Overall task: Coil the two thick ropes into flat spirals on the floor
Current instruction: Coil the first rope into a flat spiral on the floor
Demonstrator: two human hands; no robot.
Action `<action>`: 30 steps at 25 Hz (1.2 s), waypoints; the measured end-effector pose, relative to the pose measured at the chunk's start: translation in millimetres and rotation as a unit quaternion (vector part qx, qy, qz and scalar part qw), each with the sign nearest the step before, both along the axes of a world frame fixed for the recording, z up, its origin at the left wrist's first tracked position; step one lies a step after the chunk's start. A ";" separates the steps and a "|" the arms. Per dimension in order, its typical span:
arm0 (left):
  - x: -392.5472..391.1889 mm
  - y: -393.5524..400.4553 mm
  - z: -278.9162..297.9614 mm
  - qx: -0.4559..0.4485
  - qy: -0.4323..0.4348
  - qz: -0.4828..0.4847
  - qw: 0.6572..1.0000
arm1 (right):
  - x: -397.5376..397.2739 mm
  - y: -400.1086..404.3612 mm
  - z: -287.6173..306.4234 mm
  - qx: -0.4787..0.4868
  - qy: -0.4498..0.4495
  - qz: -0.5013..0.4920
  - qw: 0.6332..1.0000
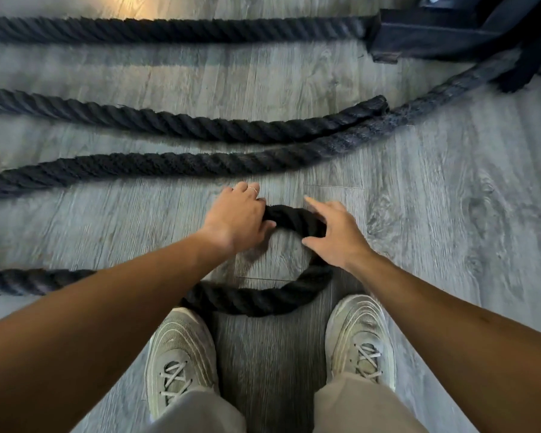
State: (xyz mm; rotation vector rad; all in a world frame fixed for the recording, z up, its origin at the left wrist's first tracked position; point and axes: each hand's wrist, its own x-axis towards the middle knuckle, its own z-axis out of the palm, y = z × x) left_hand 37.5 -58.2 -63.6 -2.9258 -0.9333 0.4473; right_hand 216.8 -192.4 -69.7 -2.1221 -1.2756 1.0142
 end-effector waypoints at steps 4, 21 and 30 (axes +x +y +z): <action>14.6 8.8 16.7 -0.036 0.034 0.012 0.999 | 1.5 2.9 7.1 0.067 -0.076 -0.093 0.991; 1.4 1.3 3.2 -0.424 -0.091 0.520 0.736 | -81.0 8.6 11.1 -0.107 -0.089 -0.100 0.985; 22.6 40.4 13.8 -0.274 -0.149 0.276 0.909 | -69.3 8.7 -6.7 -0.066 -0.095 -0.043 0.992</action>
